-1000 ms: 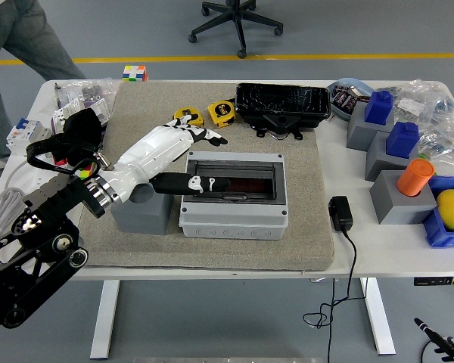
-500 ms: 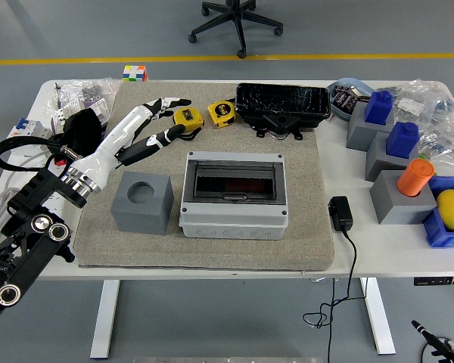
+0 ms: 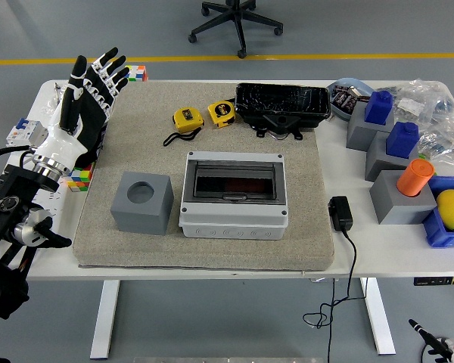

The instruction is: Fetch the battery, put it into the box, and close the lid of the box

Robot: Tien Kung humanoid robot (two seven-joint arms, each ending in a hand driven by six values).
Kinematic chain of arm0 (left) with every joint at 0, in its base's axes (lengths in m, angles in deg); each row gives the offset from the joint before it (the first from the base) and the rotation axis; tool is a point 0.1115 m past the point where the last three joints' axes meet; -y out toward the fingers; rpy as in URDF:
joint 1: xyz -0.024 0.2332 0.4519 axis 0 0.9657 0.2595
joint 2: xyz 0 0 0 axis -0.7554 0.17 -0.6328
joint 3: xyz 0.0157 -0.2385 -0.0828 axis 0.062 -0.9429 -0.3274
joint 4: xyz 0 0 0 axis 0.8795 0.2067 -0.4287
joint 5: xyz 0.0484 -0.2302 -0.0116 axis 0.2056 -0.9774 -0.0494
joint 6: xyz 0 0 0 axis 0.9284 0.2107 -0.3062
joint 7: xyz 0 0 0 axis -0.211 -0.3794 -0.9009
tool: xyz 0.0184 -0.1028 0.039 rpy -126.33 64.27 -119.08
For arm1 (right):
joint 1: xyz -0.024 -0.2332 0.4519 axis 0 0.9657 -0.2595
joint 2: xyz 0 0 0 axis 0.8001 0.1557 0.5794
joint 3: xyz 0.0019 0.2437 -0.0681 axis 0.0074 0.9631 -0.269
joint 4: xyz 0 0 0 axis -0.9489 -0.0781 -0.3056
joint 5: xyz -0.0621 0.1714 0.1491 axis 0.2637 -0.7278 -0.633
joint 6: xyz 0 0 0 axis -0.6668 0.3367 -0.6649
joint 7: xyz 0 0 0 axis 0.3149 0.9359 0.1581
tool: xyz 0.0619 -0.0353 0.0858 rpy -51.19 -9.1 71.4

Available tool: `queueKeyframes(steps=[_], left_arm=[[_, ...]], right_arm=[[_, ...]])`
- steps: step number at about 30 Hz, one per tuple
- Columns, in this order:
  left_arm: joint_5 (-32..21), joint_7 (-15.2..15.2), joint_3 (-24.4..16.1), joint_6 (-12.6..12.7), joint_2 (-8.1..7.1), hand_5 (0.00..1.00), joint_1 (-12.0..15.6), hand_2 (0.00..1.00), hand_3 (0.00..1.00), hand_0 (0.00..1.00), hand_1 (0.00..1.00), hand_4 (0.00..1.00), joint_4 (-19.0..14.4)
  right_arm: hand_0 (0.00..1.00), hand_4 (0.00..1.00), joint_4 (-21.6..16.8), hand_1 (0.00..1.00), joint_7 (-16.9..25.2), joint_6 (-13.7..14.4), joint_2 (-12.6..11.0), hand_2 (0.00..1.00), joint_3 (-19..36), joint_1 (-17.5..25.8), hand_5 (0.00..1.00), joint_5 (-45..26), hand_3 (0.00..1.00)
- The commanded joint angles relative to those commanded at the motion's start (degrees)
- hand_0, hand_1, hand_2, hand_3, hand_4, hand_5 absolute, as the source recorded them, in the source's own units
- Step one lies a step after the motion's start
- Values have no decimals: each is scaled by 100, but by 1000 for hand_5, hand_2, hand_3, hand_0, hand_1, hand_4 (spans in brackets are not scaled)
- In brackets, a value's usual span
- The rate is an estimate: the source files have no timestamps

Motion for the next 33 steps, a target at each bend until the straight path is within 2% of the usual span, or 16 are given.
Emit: queueKeyframes(steps=[6,13,15,18,19,24,25,26,33], left_arm=[[-1407,-117,-85,-196,21,998,16,991,983,998,998,998,116],[-3079,-91,-165,-352,50,998,125,956,963,980,996,998,173],[-3390,-75,-199,-359,43,998,169,956,963,980,996,998,189],[-3083,-18,-330,-249,3,998,215,956,963,980,996,998,200],[-2859,20,-430,-124,-24,998,227,861,909,902,887,998,204],[-1653,262,-788,330,-199,998,291,861,909,902,887,998,115],[-1393,329,-868,420,-222,998,300,821,859,884,858,998,82],[-1169,461,-943,465,-263,998,313,821,859,884,858,998,26],[507,1288,-1098,42,-365,998,303,816,844,874,856,998,-43]], right_arm=[[875,998,0,818,-3,-2,-9,793,-17,-25,998,-1,837],[875,998,0,818,-5,-4,-8,793,-12,10,998,28,837],[875,998,0,818,-5,-4,-5,793,-43,15,998,8,837],[875,998,0,818,-5,-6,-11,793,-44,18,998,16,837],[875,998,0,818,-7,-7,-17,793,-25,16,998,37,837],[875,998,0,818,1,2,-37,793,12,29,998,55,837],[875,998,0,819,9,6,-41,793,6,36,998,36,837],[875,998,0,819,13,6,-45,793,15,48,998,34,837],[875,998,0,818,5,3,-51,793,107,61,998,96,837]])
